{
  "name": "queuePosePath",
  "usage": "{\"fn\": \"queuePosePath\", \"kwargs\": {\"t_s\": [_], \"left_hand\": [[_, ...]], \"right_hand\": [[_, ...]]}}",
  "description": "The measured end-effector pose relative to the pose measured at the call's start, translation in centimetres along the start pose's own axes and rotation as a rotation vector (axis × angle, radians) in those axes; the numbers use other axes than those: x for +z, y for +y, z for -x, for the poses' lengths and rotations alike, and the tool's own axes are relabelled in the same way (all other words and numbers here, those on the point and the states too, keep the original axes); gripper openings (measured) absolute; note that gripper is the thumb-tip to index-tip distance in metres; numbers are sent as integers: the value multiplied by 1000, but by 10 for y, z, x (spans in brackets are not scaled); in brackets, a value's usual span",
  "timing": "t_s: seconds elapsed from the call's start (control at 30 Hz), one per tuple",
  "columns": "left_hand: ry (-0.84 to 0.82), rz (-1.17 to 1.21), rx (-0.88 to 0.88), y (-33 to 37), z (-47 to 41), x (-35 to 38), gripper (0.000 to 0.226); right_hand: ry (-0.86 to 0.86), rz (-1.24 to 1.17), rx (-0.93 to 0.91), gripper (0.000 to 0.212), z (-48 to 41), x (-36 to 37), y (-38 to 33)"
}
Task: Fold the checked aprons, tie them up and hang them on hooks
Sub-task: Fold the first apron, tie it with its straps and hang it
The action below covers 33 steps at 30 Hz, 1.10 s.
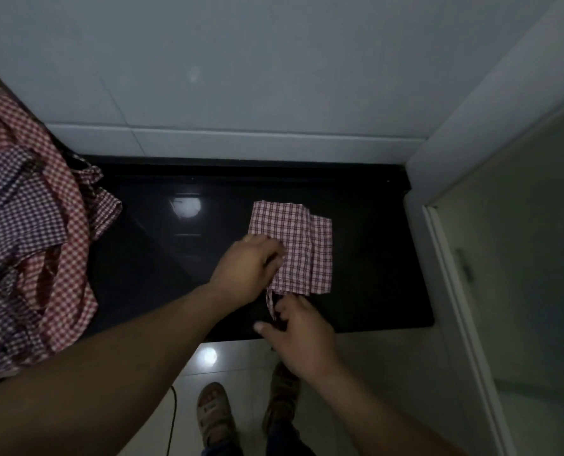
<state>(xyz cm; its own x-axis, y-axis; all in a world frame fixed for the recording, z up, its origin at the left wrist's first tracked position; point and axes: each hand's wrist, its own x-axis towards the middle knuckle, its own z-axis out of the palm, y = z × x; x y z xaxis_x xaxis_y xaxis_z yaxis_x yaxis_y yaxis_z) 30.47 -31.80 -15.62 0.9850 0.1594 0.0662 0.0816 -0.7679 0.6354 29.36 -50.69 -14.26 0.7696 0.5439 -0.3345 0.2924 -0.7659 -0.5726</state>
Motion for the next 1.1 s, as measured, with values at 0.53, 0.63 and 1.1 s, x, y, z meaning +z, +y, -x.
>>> {"fn": "queuePosePath", "kwargs": {"t_s": [0.53,0.63,1.1], "left_hand": [[-67,-58,-92,10,42,-3,35],[-211,-218,-70,14,21,-4,45],[-244,-102,-209,21,24,-7,46]], "right_hand": [[-273,-795,530,9,2,-30,-31],[-307,-638,468,27,15,-39,-37],[-280,-290,288,27,-123,-186,-78]]}}
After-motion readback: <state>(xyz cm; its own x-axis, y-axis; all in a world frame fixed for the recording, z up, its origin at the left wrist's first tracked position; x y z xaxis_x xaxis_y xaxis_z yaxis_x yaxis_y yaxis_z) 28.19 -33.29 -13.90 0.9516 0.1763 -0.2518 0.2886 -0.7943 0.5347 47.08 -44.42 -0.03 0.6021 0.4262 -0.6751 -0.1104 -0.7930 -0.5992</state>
